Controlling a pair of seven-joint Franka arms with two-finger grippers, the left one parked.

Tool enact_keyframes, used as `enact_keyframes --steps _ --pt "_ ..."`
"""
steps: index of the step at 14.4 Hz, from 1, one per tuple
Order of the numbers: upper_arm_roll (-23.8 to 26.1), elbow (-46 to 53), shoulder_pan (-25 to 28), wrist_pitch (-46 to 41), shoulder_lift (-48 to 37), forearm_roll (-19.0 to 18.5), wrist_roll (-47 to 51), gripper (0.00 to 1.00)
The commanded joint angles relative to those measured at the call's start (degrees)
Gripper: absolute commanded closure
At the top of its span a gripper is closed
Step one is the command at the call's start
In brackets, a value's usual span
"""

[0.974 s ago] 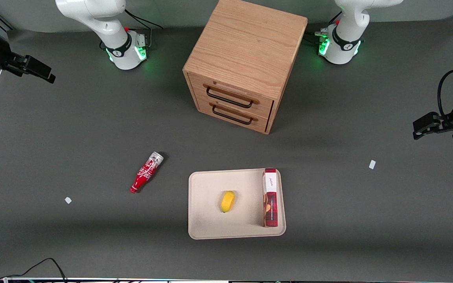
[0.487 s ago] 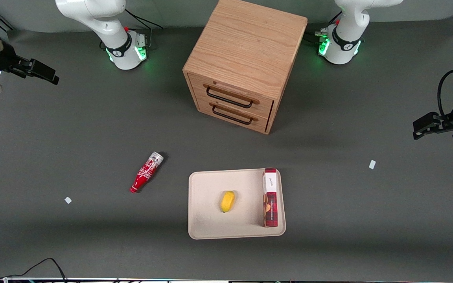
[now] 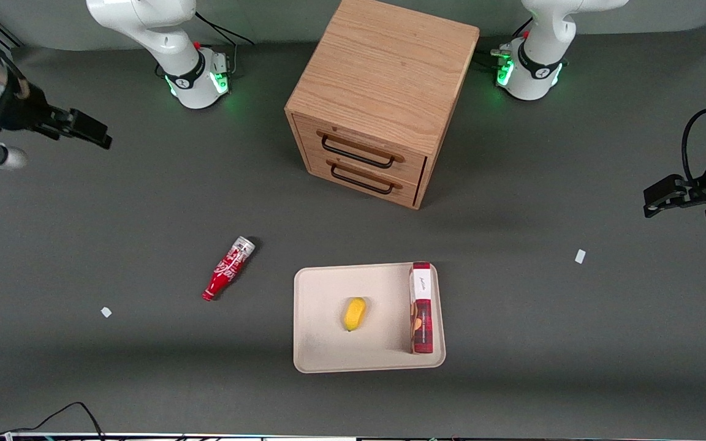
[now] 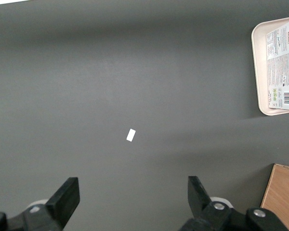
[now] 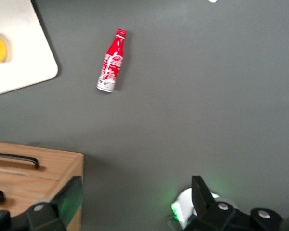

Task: Place coke bottle on tray
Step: 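Move the right gripper down over the red Coca-Cola bottle, then close the right gripper around the bottle's body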

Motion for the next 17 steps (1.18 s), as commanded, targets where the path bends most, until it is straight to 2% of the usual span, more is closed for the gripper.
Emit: enact_keyframes --steps 1,4,7,10,12,16,17 --pt "1.55 1.97 0.42 4.46 8.16 2.07 9.69 0.00" --pt "3.74 -2.85 0.51 12.54 14.76 2.16 18.83 0.00" --pt "5.33 -11.19 0.77 25.09 18.55 1.29 26.67 0.00" --pt "5.86 -19.55 1.65 39.34 21.44 -3.62 31.15 0.00" --pt "5.95 -20.97 1.83 44.98 24.96 -5.21 34.14 0.00" --pt "5.95 -25.88 1.66 54.21 27.87 -10.84 36.70 0.00" --pt "5.95 -26.60 1.65 56.15 28.22 -11.02 37.14 0.00"
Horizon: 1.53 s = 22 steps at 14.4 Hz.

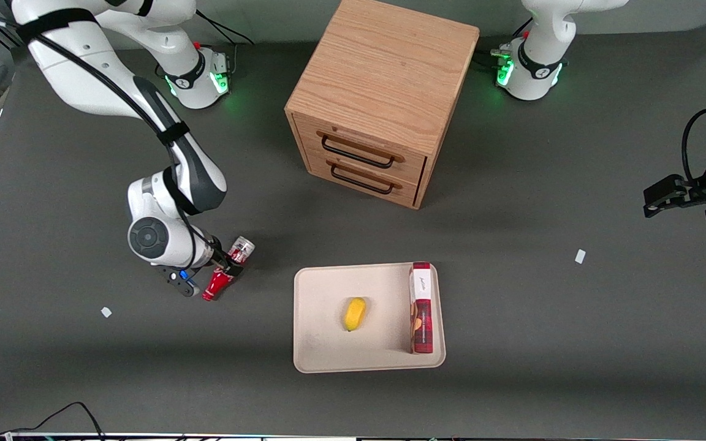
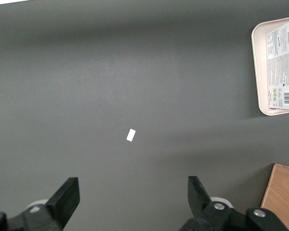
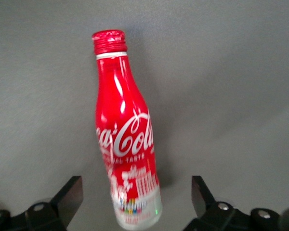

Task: Place coke bottle on tray
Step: 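Close the right gripper around the bottle's body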

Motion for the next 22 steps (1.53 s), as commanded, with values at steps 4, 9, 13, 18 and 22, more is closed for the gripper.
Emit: enact_keyframes --steps 4,9,13,18,22 --pt "0.11 -2.91 0.00 8.44 1.50 -1.93 3.37 0.00" --pt "0.02 -3.00 -0.18 9.59 2.91 -3.60 3.28 0.77" --pt "0.02 -2.73 -0.09 8.81 1.51 -3.60 2.58 1.00" --pt "0.02 -0.19 -0.62 -3.03 -6.82 -3.51 -6.18 1.00" --pt "0.45 10.76 -0.53 -20.15 -12.64 -1.50 -17.08 1.00"
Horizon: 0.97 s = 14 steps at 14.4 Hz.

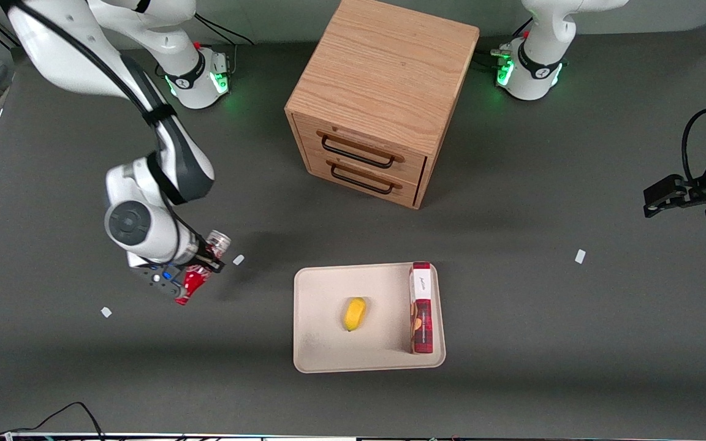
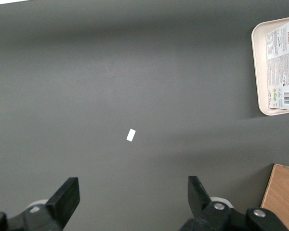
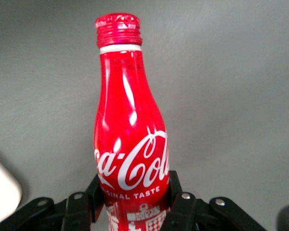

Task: Place coke bottle on tray
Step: 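Lift the bottle upright with the right gripper, then carry the bottle over the white tray beside the lemon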

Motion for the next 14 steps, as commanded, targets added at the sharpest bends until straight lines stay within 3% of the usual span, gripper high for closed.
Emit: enact_keyframes --steps 1,4,7,10,14 --pt "0.62 10.48 0.01 -13.15 -3.83 3.16 -8.21 1.00" --pt "0.88 23.50 0.54 -22.32 -2.87 6.08 -15.16 1.00" --pt "7.45 28.78 0.54 -21.37 2.29 6.78 -17.02 1.00" --pt "11.68 37.93 1.68 -17.43 14.85 6.70 -16.14 1.00" --pt "11.78 38.04 2.99 -6.63 24.53 6.70 -13.79 1.00"
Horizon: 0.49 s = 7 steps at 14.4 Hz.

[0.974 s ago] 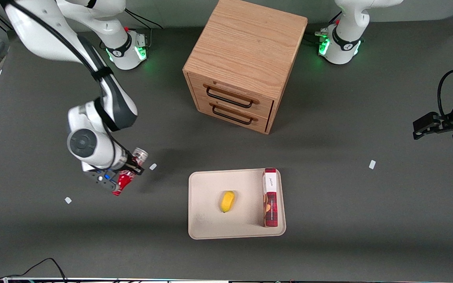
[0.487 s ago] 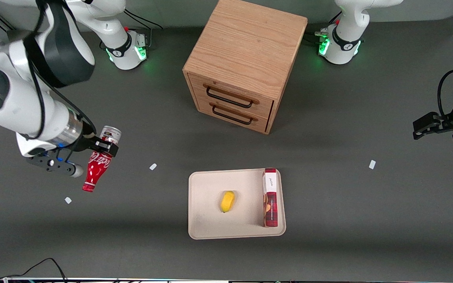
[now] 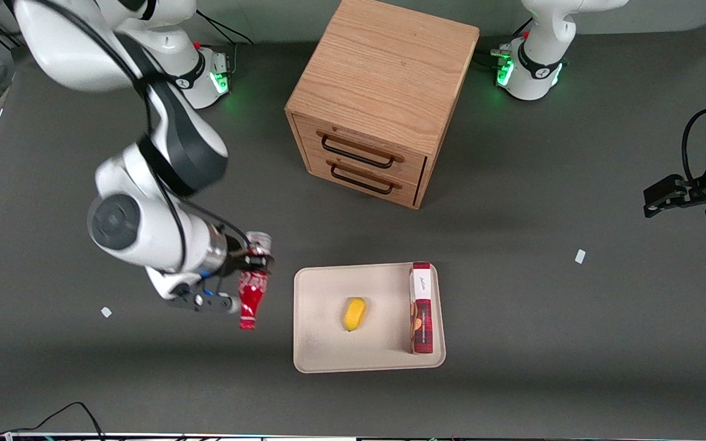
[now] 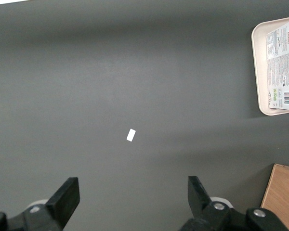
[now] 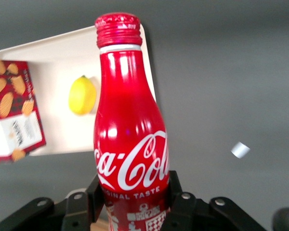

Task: Place coke bottle on tray
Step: 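Carry the bottle over the white tray beside the lemon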

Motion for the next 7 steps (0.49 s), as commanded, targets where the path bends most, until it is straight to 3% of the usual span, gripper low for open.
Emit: enact_keyframes --steps 1,7 --pt "0.59 5.19 1.31 5.14 8.31 0.32 3.82 1.00" --pt "-0.11 4.84 3.07 19.48 17.29 -0.30 10.43 1.00"
